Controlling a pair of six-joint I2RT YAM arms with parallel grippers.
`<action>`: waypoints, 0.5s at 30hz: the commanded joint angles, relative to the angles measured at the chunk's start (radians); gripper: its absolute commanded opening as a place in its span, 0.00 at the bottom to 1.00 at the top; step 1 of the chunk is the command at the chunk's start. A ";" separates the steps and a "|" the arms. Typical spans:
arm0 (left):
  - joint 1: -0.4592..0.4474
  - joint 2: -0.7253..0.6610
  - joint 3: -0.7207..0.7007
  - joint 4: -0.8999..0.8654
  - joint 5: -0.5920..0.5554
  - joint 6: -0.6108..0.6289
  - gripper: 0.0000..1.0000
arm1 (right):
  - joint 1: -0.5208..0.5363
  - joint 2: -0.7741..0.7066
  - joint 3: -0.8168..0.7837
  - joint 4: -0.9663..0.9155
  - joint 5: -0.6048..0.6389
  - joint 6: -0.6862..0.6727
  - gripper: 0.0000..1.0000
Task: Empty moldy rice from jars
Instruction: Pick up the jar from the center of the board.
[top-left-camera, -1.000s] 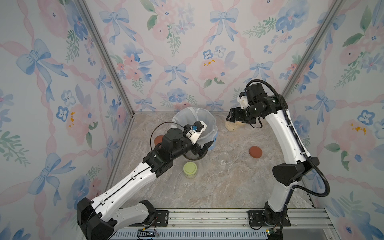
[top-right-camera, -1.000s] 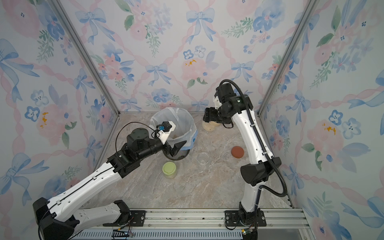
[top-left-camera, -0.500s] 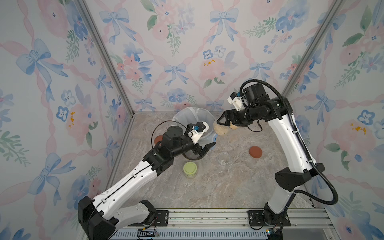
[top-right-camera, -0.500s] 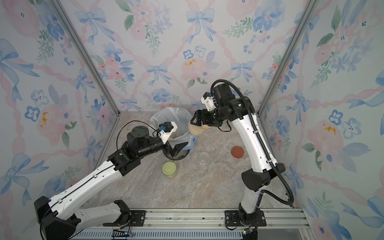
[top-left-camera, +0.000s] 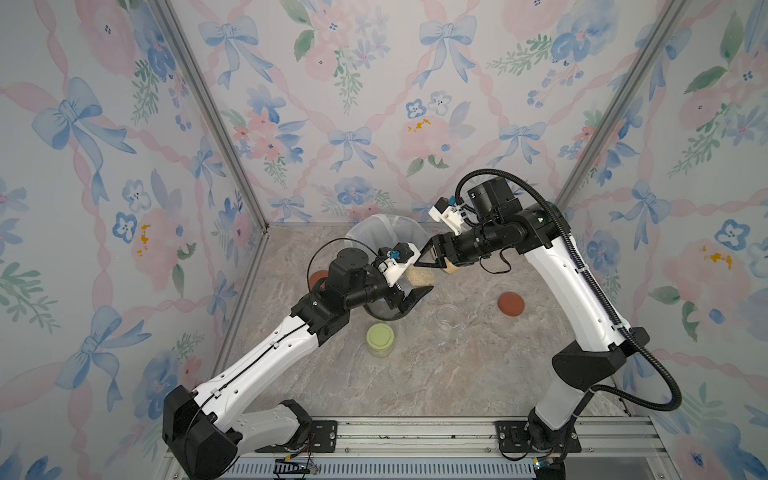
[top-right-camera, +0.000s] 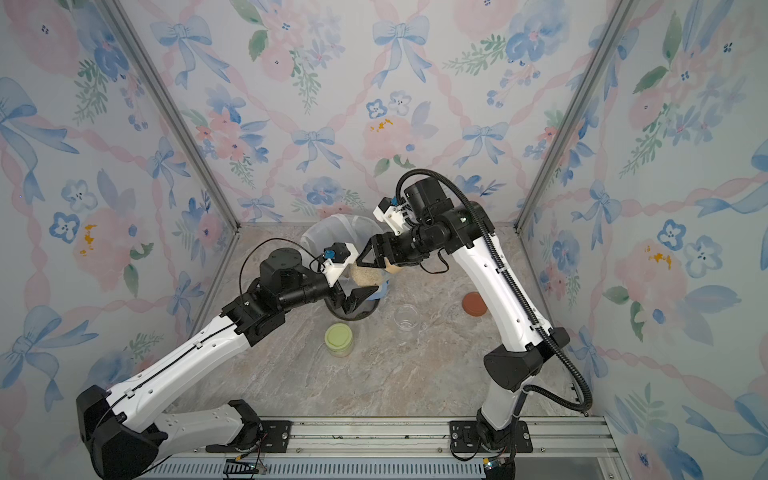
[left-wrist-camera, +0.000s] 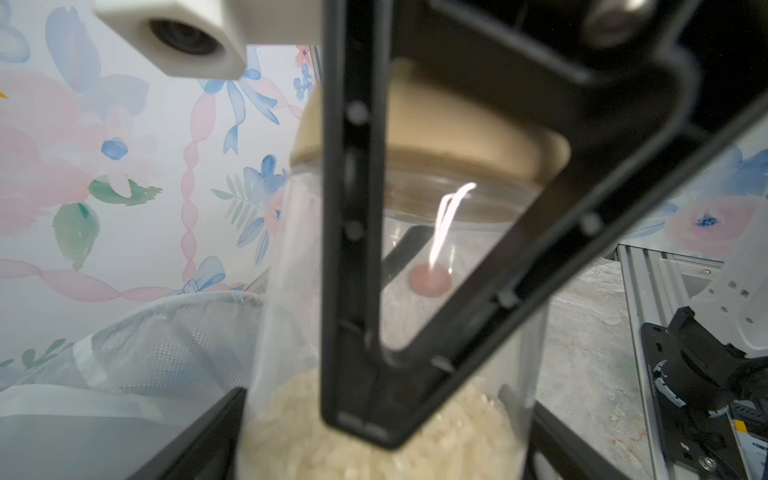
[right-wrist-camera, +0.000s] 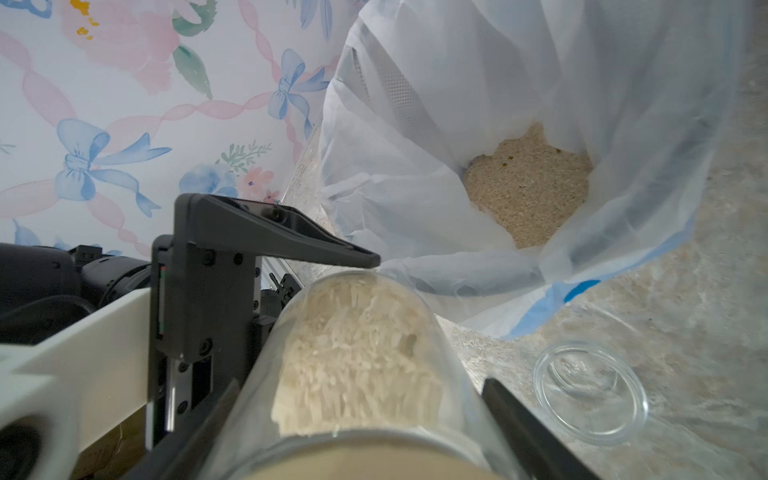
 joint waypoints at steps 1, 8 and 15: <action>0.010 0.013 0.029 0.027 0.023 0.015 0.98 | 0.016 -0.042 -0.006 0.070 -0.091 -0.009 0.00; 0.011 0.024 0.028 0.043 0.029 0.004 0.98 | 0.047 -0.038 -0.038 0.085 -0.101 -0.008 0.00; 0.012 0.027 0.018 0.071 0.029 -0.012 0.94 | 0.058 -0.037 -0.059 0.094 -0.099 -0.010 0.00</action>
